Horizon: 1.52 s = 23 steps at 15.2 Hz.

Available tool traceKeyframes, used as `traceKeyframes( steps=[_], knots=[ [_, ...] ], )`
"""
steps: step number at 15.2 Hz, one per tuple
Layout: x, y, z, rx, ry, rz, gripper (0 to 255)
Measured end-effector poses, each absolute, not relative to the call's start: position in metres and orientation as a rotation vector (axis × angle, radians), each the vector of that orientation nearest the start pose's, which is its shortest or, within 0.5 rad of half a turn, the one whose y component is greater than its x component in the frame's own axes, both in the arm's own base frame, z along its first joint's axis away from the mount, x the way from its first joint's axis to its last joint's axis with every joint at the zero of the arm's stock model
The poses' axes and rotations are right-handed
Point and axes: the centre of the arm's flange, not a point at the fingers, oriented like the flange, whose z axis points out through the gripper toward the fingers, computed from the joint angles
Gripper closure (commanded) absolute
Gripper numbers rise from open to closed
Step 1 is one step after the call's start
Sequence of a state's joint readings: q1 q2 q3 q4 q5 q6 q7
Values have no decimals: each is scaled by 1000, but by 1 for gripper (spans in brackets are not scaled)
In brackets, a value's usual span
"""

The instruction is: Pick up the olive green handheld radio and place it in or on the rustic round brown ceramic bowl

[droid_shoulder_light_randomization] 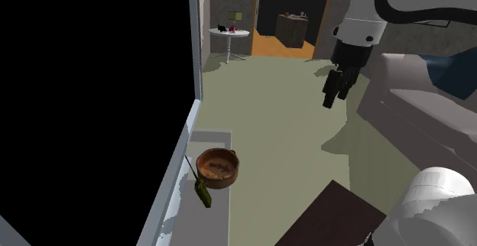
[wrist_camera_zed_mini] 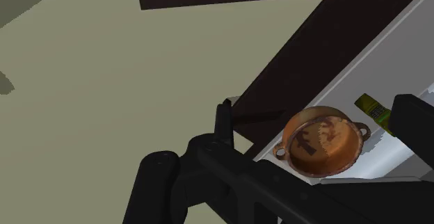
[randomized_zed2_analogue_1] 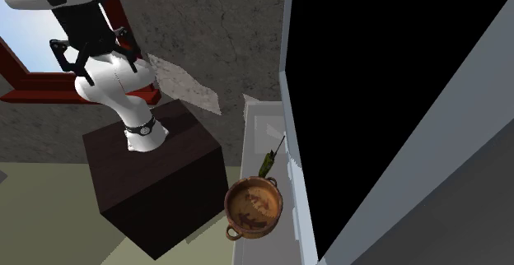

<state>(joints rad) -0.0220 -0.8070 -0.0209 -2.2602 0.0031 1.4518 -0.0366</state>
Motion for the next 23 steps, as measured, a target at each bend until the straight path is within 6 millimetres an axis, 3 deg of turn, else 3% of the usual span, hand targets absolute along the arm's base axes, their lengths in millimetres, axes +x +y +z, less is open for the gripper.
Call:
traceKeyframes(
  steps=[4,8,23],
  knots=[
    [301,0,615,-3120,-48,-12,0],
    [328,22,581,-3112,-136,-39,0],
    [417,137,460,-3055,-469,-147,0]
  ],
)
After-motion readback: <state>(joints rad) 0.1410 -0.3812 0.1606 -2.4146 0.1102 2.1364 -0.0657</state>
